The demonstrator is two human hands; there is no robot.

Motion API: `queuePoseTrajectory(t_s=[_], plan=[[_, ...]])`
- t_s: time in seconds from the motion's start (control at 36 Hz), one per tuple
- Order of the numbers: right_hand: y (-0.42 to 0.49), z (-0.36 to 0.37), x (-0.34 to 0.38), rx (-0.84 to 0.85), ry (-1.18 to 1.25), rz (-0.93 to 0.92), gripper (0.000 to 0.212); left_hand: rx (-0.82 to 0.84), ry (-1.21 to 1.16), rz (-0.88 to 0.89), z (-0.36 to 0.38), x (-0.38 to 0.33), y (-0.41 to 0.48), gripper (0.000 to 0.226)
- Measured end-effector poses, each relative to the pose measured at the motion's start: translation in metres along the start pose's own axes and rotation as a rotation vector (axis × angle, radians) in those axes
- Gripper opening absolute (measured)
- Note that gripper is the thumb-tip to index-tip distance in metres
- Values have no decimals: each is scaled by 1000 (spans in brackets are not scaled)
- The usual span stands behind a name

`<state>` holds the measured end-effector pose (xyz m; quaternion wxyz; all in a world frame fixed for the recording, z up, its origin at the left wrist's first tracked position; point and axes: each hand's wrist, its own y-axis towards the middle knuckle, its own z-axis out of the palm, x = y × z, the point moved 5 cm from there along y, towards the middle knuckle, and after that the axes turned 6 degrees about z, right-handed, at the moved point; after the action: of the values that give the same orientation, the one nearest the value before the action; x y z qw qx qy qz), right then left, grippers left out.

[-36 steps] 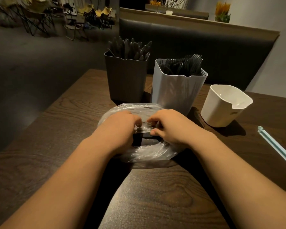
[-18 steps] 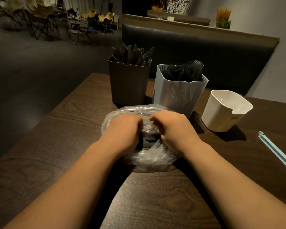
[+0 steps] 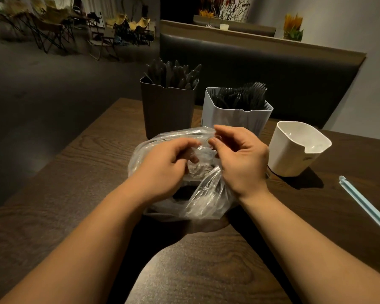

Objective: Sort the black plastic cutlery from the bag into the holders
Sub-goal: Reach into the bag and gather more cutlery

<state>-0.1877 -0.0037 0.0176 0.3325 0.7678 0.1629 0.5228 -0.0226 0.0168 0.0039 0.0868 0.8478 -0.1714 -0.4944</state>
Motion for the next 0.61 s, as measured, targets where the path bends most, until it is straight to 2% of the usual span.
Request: queuePoseTrajectory(t_s=[0.11,0.28,0.44,0.61], plan=[[-2,-2,-2,-55,51,3,27,-22,-39,14,11,0,-1,34],[-2,-2,-5,6,126,47,36,-72,-235,-65,15,5,-3,37],[8,-5,-2,97,405,406,22,-36,-333,-45,19,-2,-6,39],[9,-15,7,187,390,440,18,-19,-388,-18,27,-13,-8,49]])
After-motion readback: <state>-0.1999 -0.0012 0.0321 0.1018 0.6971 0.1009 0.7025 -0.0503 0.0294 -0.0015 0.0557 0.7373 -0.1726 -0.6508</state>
